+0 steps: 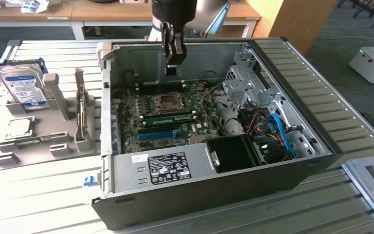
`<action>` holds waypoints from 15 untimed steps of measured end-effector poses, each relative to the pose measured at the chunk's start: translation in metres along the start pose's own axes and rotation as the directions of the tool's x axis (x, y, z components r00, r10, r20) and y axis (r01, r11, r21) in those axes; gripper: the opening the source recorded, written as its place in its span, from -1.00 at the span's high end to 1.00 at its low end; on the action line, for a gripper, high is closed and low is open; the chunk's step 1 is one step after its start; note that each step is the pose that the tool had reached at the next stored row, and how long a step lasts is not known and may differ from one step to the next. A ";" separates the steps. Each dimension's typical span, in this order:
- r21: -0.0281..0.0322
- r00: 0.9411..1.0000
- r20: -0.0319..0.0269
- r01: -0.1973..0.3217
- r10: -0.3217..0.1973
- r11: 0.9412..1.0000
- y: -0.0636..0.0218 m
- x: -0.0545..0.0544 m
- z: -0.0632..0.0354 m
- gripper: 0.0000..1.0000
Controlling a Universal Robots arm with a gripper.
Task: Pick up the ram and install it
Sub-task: 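Press down the ram until it locks into place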
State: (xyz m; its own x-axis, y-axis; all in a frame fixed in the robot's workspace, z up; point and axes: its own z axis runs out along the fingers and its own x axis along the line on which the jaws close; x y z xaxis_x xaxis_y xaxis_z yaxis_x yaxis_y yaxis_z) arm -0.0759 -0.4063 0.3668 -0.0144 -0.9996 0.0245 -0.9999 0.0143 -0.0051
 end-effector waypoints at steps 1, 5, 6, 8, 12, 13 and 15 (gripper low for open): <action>-0.001 1.000 0.000 0.000 0.000 1.000 -0.0020 0.000 0.0000 0.80; -0.003 1.000 0.000 0.000 0.000 1.000 -0.0093 0.000 0.0001 0.80; -0.003 1.000 0.000 0.000 0.000 1.000 -0.0106 0.000 0.0001 0.80; -0.004 1.000 0.000 0.000 0.000 1.000 -0.0185 0.000 0.0001 0.80; -0.004 1.000 0.006 0.000 0.000 1.000 -0.0186 0.000 0.0001 0.80; -0.004 1.000 0.010 0.000 0.000 1.000 -0.0186 0.000 0.0002 0.80; -0.004 1.000 0.022 0.000 0.000 1.000 -0.0186 0.001 0.0001 0.80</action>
State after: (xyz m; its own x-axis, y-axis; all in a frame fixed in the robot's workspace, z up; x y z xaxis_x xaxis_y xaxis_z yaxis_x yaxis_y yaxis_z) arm -0.0573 -0.4072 0.3668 -0.0142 -0.9999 0.0029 -0.9999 0.0142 -0.0012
